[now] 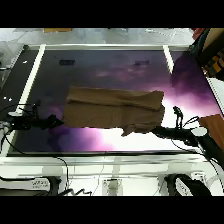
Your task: Fold the clothes and pants, and hang the long-sleeved shirts on hangers.
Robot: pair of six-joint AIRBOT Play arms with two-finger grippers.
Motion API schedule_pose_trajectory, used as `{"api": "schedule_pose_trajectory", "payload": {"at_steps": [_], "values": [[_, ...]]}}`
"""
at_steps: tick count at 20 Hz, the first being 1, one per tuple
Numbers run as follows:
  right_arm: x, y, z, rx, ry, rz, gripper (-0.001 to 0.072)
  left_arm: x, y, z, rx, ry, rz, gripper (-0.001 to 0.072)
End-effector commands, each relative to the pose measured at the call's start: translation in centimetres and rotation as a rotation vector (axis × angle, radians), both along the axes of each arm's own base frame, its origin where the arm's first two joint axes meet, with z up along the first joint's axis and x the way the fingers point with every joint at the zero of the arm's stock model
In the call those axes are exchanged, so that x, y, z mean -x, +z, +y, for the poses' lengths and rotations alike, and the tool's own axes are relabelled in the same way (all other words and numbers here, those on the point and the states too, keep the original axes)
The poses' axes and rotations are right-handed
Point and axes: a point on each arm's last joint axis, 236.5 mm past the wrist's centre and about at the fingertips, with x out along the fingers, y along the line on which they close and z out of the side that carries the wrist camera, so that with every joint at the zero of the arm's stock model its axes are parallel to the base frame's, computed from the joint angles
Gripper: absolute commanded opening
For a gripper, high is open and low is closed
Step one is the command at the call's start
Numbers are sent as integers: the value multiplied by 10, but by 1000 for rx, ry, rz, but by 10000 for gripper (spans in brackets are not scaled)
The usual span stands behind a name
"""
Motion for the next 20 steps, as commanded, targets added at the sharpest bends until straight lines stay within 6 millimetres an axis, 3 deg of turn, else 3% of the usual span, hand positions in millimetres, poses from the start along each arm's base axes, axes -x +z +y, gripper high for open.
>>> {"api": "schedule_pose_trajectory", "payload": {"at_steps": [1,3,7,10,13,16,18,20], "values": [[-4,15,2,1,29,-28,16,-14,25,0,-7,1,-104,13],[-3,35,3,23,88,-62,16,-19,57,1,-50,-18,-197,14],[12,78,-6,115,126,-104,16,-19,143,2,-162,-22,-425,14],[36,112,-3,126,100,-124,16,-6,205,-5,-228,0,-572,13],[52,145,2,105,32,-193,16,10,242,-14,-242,36,-646,13],[34,169,-7,108,-70,-318,15,15,241,-21,-237,27,-650,13],[3,175,-23,110,-166,-381,14,16,212,-31,-194,31,-580,13],[-25,155,-37,116,-223,-343,13,17,170,-43,-161,37,-493,13]]}}
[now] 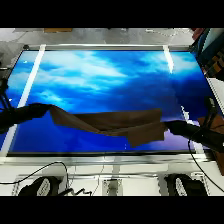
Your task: Fold the clothes and pants, and hang the long-sleeved shirts on hangers.
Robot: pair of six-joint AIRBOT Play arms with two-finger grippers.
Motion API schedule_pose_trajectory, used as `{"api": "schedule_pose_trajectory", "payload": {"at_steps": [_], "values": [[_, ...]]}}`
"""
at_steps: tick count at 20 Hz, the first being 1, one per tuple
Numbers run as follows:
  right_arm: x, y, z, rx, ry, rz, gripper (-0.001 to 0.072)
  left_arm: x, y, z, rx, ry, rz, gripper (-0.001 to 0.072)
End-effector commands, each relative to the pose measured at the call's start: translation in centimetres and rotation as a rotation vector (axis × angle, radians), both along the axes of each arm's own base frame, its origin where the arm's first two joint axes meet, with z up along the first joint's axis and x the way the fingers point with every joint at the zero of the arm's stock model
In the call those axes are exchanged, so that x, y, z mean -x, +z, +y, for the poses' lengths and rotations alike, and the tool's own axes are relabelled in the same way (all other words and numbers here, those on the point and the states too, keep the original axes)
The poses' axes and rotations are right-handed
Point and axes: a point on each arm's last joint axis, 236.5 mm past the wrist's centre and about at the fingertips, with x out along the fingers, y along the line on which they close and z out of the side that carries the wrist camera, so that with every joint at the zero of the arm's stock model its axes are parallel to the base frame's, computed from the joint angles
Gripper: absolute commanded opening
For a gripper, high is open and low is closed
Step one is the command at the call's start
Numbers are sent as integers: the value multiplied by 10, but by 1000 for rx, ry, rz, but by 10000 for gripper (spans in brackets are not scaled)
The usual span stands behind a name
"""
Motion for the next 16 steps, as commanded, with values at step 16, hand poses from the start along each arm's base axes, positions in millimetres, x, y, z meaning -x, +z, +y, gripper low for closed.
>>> {"api": "schedule_pose_trajectory", "payload": {"at_steps": [16], "values": [[-153,-149,-72,-77,-351,229,17,-69,-138,13,135,390,159,14]]}}
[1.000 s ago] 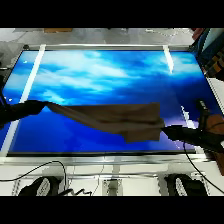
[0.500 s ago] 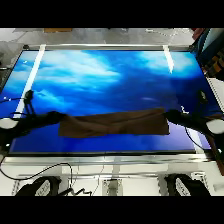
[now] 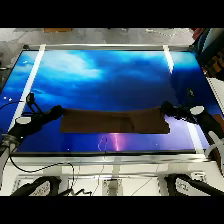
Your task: Fold the clothes and pants, and hang the long-sleeved shirts on hangers.
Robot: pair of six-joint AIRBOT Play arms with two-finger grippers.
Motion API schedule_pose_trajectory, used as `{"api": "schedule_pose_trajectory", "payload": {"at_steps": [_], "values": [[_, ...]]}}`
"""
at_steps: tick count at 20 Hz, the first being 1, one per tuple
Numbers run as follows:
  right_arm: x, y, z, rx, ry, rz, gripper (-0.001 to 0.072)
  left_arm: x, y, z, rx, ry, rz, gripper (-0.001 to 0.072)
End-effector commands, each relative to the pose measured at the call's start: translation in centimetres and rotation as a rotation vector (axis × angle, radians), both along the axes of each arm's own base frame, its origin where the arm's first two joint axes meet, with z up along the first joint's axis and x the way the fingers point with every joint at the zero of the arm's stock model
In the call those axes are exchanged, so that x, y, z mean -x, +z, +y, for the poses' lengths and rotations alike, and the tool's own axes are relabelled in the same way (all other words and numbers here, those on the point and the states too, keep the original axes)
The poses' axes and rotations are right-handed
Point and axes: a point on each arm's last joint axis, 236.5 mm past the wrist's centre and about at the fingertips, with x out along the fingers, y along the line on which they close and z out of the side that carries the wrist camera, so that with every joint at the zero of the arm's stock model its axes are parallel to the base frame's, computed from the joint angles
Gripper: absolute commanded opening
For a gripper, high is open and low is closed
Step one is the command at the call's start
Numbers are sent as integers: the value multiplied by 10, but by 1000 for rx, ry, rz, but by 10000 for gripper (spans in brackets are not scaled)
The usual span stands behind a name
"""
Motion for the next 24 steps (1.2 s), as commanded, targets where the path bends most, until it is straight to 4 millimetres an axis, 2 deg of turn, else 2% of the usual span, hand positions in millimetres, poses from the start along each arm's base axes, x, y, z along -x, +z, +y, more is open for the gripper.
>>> {"api": "schedule_pose_trajectory", "payload": {"at_steps": [1,2,3,4,6,8,10,11,14,17,20,21,22,23,24], "values": [[-7,-3,-3,-1,-17,-6,71,1,-4,-2,15,-1,12,62],[-4,-4,0,-4,-4,4,269,3,-5,-4,10,-15,17,336],[-2,-5,2,-5,11,14,485,6,-6,-4,4,-35,27,720],[1,-7,2,4,25,25,555,10,-9,-3,-2,-52,39,692],[8,-10,3,21,63,53,554,21,-13,7,0,-83,77,693],[17,-12,7,44,135,84,554,31,-16,27,8,-81,115,691],[20,-7,13,52,201,91,552,50,-21,44,16,-132,188,690],[19,-3,15,47,210,90,551,60,-24,46,35,-178,238,690],[13,9,18,36,223,75,551,78,-36,30,155,-305,361,683],[17,14,27,-1,242,86,550,76,-56,2,232,-406,387,683],[23,12,44,-4,299,103,550,68,-63,-35,287,-495,347,674],[24,12,53,-2,320,101,550,64,-64,-45,285,-516,328,574],[24,13,63,2,346,96,548,59,-63,-52,266,-538,301,414],[22,14,73,14,363,78,545,55,-62,-56,241,-562,278,210],[17,16,83,30,378,50,465,49,-57,-58,208,-599,242,19]]}}
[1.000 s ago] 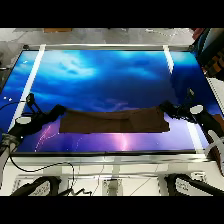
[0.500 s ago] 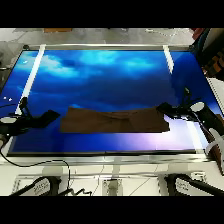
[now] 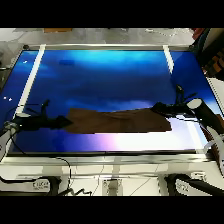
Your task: Fold the clothes and pants, and hang the long-sleeved shirts on hangers.
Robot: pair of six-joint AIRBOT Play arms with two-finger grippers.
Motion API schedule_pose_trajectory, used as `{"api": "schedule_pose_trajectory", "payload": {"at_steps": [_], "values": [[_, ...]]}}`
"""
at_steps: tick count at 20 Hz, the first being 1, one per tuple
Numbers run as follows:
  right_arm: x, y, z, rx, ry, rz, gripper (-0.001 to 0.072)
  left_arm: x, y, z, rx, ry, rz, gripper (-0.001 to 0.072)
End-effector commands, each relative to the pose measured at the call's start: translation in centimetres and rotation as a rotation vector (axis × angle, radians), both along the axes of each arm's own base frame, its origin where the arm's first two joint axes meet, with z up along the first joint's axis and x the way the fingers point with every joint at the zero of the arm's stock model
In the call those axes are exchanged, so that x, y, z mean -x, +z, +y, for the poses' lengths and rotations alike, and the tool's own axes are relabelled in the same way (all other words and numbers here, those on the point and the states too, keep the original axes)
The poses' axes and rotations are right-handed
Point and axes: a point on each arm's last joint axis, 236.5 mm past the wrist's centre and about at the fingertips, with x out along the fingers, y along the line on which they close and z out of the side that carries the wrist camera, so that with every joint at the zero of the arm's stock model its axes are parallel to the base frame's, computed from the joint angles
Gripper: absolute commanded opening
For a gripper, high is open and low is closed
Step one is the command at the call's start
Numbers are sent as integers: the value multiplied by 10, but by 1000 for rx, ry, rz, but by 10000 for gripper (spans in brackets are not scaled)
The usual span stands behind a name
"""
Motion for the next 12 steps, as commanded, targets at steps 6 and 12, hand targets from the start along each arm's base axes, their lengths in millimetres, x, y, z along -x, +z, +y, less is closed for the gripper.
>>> {"api": "schedule_pose_trajectory", "payload": {"at_steps": [6,12], "values": [[-38,33,107,23,133,-265,15,-52,111,-28,48,-164,-250,12],[-49,27,232,-72,281,-217,15,-36,234,-53,4,-214,-481,13]]}}
